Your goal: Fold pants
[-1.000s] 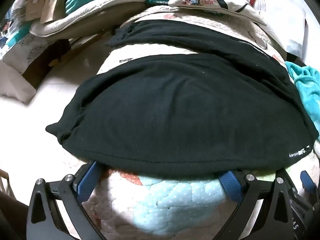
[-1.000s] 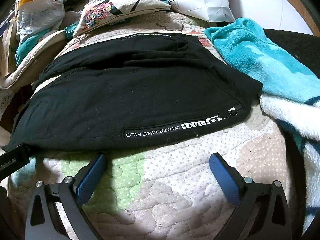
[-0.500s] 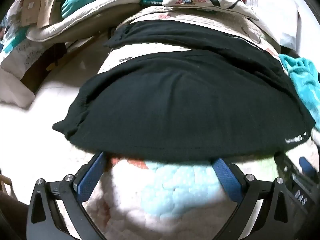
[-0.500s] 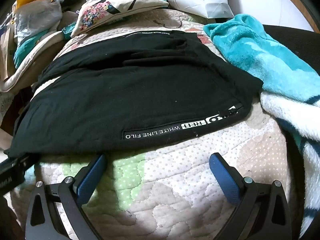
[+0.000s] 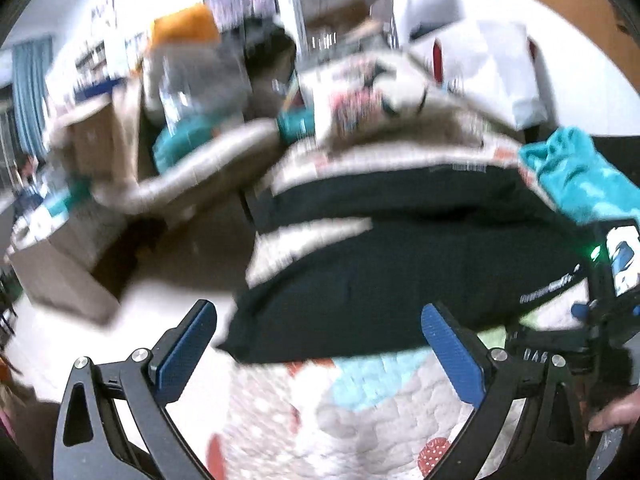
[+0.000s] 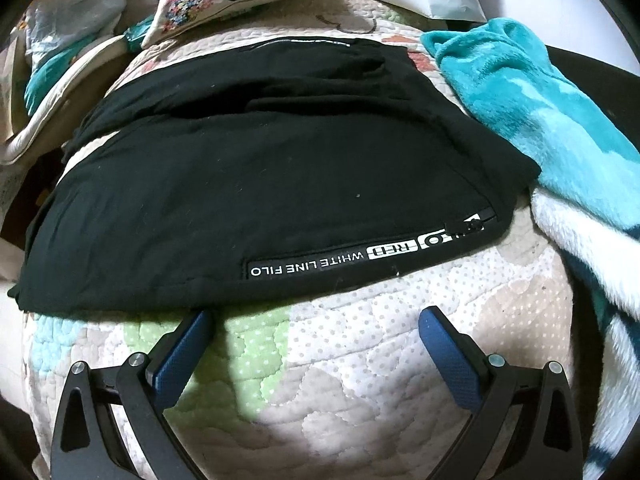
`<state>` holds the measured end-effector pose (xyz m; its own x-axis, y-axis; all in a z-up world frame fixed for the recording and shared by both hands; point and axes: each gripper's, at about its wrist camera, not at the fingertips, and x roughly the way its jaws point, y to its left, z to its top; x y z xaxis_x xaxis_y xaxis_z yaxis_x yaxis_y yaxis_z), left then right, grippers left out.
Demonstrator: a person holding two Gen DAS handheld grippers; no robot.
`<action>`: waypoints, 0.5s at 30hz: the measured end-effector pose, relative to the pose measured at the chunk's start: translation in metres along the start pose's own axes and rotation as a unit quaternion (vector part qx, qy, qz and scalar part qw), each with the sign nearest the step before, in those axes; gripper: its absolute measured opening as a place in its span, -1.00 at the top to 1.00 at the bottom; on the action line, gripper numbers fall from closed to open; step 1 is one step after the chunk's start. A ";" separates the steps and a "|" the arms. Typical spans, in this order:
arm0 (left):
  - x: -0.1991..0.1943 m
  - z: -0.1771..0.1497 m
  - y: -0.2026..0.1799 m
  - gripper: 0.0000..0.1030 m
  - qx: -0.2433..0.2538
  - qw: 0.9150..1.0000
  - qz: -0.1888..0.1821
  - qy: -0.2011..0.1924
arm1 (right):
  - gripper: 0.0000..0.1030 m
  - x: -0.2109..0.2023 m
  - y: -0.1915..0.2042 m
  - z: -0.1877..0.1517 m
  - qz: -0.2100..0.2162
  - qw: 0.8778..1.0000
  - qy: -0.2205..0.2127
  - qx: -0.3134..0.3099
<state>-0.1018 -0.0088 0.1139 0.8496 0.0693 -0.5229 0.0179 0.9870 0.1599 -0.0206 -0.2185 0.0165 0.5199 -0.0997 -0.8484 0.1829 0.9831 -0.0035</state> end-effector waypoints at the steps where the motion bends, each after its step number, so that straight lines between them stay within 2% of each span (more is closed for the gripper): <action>1: -0.009 0.006 0.003 -0.99 0.001 1.000 0.006 -0.018 | -1.00 -0.002 -0.001 -0.001 -0.002 1.000 0.002 0.000; 4: -0.030 0.024 0.013 -0.99 -0.004 0.999 0.002 -0.049 | -0.94 -0.013 -0.004 -0.006 -0.003 1.000 0.001 0.005; 6: -0.036 0.036 0.020 -1.00 -0.015 0.999 -0.008 -0.047 | -0.92 -0.023 -0.005 -0.008 0.004 1.000 -0.007 0.004; 9: -0.038 0.051 0.034 -1.00 -0.043 0.998 -0.017 -0.038 | -0.88 -0.049 -0.007 -0.007 0.010 0.999 -0.043 0.001; 12: -0.043 0.064 0.045 -1.00 -0.060 0.997 -0.003 -0.057 | -0.88 -0.091 -0.010 0.000 0.002 0.992 -0.123 -0.005; 13: -0.044 0.069 0.048 -1.00 -0.062 0.996 0.007 -0.068 | -0.88 -0.115 -0.009 0.004 -0.006 0.985 -0.173 -0.014; 14: -0.045 0.075 0.051 -1.00 -0.063 0.995 0.015 -0.082 | -0.89 -0.128 -0.008 0.007 -0.008 0.980 -0.199 -0.022; 15: -0.045 0.080 0.053 -1.00 -0.062 0.994 0.017 -0.089 | -0.90 -0.150 -0.006 0.011 -0.015 0.968 -0.246 -0.037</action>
<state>-0.0970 0.0289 0.2128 0.9284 0.0870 -0.3612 -0.0683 0.9956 0.0642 -0.0905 -0.2111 0.1495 0.8535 -0.1713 -0.4922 0.1526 0.9852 -0.0782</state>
